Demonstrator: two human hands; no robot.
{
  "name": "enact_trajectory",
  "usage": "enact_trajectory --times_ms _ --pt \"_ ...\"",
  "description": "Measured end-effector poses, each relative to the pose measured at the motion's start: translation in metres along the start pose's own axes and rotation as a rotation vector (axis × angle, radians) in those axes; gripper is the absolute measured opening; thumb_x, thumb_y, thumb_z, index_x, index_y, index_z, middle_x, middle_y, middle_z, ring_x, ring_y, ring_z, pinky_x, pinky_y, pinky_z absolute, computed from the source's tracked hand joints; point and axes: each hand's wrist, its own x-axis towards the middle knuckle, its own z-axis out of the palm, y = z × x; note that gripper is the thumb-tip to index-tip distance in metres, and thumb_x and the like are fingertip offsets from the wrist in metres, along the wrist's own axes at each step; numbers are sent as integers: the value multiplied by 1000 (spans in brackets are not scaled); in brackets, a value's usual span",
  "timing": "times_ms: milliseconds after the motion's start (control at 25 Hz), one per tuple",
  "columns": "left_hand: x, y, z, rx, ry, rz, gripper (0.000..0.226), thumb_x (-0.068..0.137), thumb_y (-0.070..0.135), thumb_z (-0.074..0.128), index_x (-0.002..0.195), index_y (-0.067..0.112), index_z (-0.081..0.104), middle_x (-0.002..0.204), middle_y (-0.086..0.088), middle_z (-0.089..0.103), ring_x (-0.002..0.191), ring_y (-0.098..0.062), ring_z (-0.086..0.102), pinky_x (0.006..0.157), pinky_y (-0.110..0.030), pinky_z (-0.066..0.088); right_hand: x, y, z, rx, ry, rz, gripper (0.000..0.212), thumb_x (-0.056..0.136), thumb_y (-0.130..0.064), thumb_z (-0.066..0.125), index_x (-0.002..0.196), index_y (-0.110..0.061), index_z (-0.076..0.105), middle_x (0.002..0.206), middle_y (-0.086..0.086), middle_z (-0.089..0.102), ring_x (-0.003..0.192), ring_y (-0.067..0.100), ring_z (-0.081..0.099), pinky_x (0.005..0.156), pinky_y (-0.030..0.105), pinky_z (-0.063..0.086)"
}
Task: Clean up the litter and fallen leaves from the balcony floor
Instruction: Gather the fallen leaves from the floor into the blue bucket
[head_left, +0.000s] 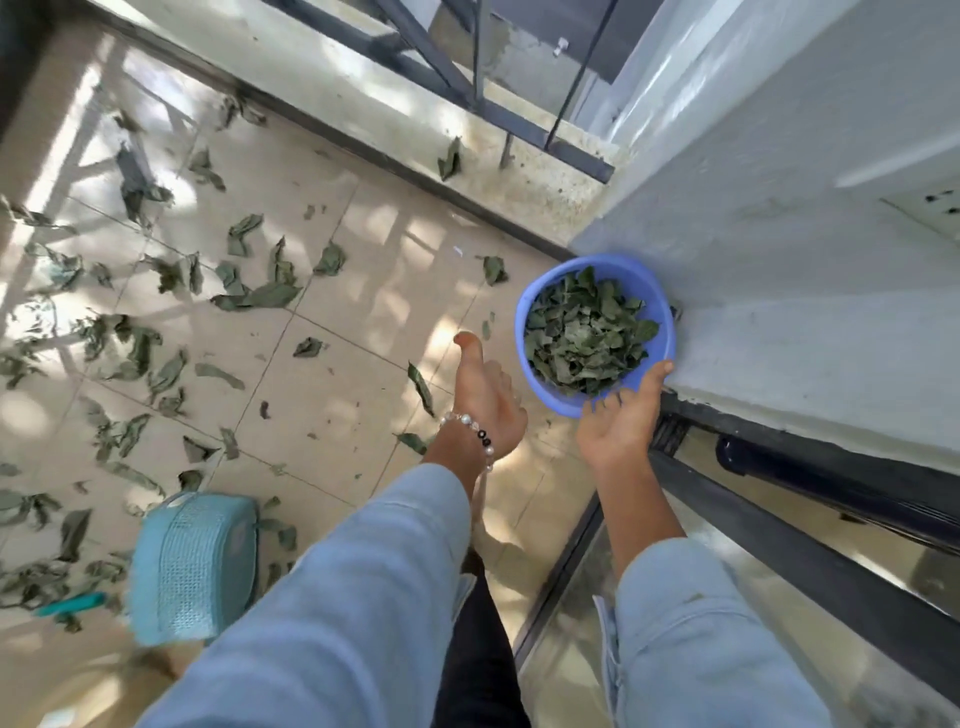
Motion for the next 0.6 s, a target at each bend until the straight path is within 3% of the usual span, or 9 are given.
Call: enact_trajectory --times_ms 40,80,120,200,240,360,480,600 --pt "-9 0 -16 -44 -8 24 82 89 75 15 141 19 43 134 23 45 98 1 55 109 -26 27 -14 6 3 -27 -32 -4 89 87 -70 39 151 -11 20 142 -3 42 128 10 44 119 36 20" --pt "-15 0 -35 -82 -11 54 81 89 76 16 139 19 45 128 23 46 88 -1 53 109 -29 27 -28 14 7 -65 -85 -3 91 84 -71 43 149 -9 27 146 1 40 131 12 42 116 34 24" --pt "-25 1 -54 -98 -1 77 77 89 76 19 134 21 49 122 18 50 90 -5 55 106 -32 31 -39 24 9 -115 -147 0 91 80 -73 47 143 -8 38 143 4 44 130 15 44 110 30 30" --pt "-48 5 -99 -40 54 117 72 92 70 27 139 18 44 129 2 58 115 -19 58 100 -40 41 -65 57 18 -270 -242 29 76 84 -67 49 132 -7 50 133 8 53 120 18 54 96 29 41" --pt "-63 8 -128 28 89 137 68 94 65 31 138 15 45 127 -3 62 116 -24 59 95 -41 45 -80 82 24 -391 -256 33 66 91 -57 47 129 -3 53 130 14 57 114 21 59 90 30 46" --pt "-107 9 -233 106 214 205 52 96 55 39 126 16 56 111 -6 71 100 -25 67 87 -39 50 -134 166 39 -838 -293 -91 35 96 -33 52 89 -3 69 86 15 71 71 18 68 67 31 52" --pt "-140 -8 -355 37 353 217 41 99 47 41 119 16 59 97 -3 71 83 -21 66 76 -35 50 -188 257 44 -1134 -421 -186 27 94 -25 59 76 -8 69 72 8 68 65 18 63 66 30 52" --pt "-170 -42 -474 -123 453 197 30 100 41 42 95 17 59 85 -5 67 58 -13 63 56 -22 44 -233 350 35 -1387 -532 -237 26 92 -23 61 70 -13 68 66 5 67 61 17 63 63 31 51"
